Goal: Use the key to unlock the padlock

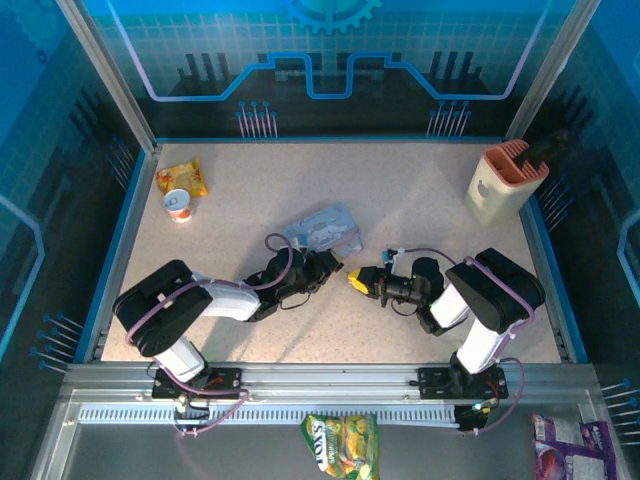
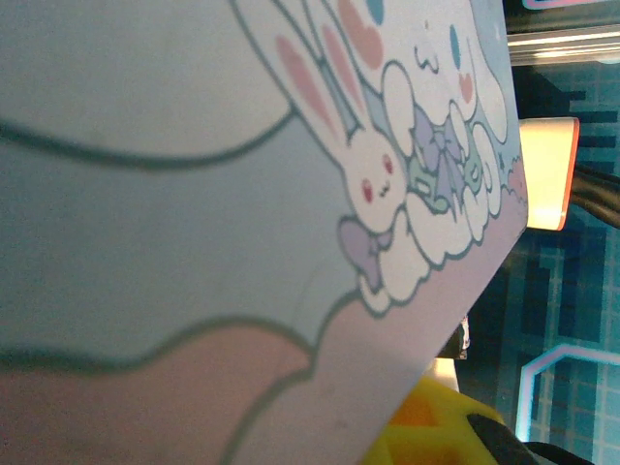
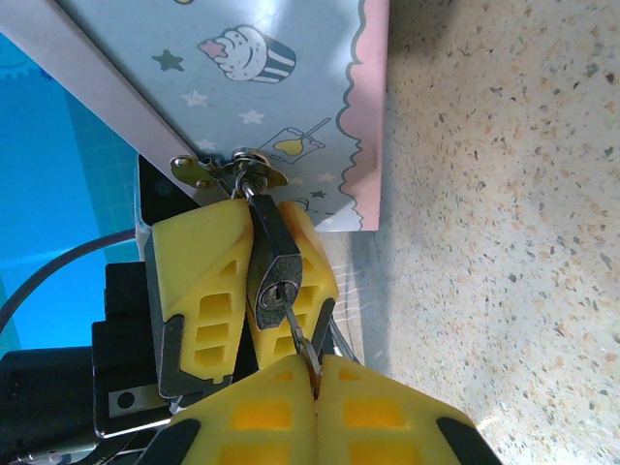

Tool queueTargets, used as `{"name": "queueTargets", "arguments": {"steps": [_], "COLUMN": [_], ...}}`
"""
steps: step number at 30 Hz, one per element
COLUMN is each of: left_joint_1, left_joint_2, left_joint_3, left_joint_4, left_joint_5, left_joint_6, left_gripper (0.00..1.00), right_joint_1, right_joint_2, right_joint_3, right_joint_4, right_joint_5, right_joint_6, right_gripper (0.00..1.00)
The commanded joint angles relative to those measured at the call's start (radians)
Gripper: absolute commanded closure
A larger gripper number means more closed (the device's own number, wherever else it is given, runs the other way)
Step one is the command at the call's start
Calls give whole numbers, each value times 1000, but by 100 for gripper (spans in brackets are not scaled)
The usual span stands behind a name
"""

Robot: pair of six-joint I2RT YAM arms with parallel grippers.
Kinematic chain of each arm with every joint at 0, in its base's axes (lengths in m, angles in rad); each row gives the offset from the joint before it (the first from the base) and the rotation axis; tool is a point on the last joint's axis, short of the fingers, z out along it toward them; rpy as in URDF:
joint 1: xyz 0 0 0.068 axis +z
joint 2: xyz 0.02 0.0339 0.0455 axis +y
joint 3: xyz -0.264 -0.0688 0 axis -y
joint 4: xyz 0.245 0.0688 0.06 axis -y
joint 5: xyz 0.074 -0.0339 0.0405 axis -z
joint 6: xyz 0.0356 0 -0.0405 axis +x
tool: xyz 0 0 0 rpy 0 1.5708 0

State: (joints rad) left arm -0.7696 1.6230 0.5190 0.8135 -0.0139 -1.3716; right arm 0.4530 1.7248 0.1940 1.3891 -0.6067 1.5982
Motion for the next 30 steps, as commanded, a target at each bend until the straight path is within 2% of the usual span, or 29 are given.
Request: {"name": "queueTargets", "arguments": {"steps": [1, 23, 30], "left_joint_1": [-19, -29, -29], "left_joint_2": [-4, 12, 31], "left_joint_3": [-2, 7, 10], "left_joint_4": [84, 102, 113], "left_joint_5": [20, 28, 30], "left_joint_6": [-32, -30, -32], "left_gripper": [96, 97, 97], "right_joint_1": [3, -39, -42], "right_joint_2": [11, 15, 29], "right_joint_3": [27, 58, 47], "right_joint_4": [34, 35, 33], "right_joint_5": [-5, -44, -47], "right_joint_6": [7, 64, 38], "right_gripper": [100, 100, 100]}}
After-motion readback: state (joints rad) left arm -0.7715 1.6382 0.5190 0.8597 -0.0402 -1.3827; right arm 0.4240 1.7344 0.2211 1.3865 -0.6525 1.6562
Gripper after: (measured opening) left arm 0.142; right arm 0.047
